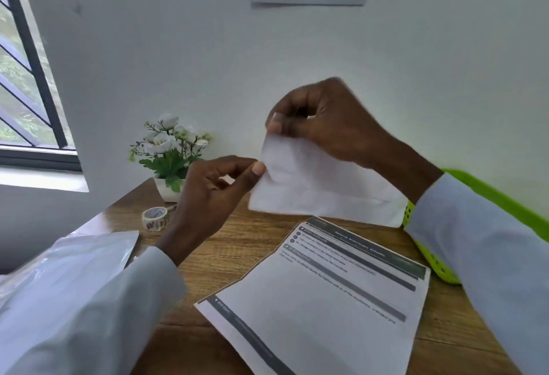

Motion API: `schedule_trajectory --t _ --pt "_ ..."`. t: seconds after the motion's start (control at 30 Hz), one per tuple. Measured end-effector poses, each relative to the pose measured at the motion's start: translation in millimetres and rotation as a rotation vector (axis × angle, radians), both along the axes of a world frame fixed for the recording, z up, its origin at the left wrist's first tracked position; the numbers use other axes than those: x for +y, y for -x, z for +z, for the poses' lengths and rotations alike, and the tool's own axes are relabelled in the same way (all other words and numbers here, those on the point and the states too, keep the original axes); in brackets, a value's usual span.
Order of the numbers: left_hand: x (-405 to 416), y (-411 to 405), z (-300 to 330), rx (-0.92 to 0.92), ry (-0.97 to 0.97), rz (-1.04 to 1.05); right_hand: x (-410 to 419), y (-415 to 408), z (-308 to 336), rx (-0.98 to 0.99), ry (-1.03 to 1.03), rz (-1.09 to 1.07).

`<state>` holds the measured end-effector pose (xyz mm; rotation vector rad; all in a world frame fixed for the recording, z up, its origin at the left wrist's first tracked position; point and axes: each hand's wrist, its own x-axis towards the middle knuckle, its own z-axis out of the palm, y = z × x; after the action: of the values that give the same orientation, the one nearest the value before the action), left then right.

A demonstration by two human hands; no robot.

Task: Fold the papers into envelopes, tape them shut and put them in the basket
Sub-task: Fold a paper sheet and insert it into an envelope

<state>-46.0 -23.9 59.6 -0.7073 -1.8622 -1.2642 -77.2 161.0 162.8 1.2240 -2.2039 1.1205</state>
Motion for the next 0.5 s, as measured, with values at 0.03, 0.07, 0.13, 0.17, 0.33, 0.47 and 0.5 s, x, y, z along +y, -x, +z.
schedule_trajectory --t 0.03,0.07,0.13,0.17,0.33,0.47,0.5 --pt "-1.0 1.4 -1.8 -0.065 -0.059 -0.031 -2.7 5.5 -4.6 -0.056 -0.092 0.024" --pt "-2.5 3.1 -3.8 -0.123 -0.110 -0.051 -4.8 10.7 -11.7 -0.102 -0.160 0.040" --pt "-7.9 6.1 -7.1 -0.221 -0.141 -0.069 -8.0 19.3 -28.0 -0.171 -0.199 0.053" --pt "-10.3 7.4 -8.4 -0.276 -0.133 -0.081 -8.6 23.1 -35.6 -0.203 -0.181 0.050" --pt "-14.8 14.4 -16.3 -0.540 -0.164 -0.104 -16.0 35.5 -64.0 -0.307 -0.122 -0.015" --pt "-14.8 19.0 -22.3 -0.642 -0.209 -0.089 -24.5 38.8 -75.9 -0.315 -0.129 -0.099" --pt "-15.2 20.0 -23.0 -0.661 -0.227 -0.089 -26.2 39.7 -77.3 -0.306 -0.122 -0.123"
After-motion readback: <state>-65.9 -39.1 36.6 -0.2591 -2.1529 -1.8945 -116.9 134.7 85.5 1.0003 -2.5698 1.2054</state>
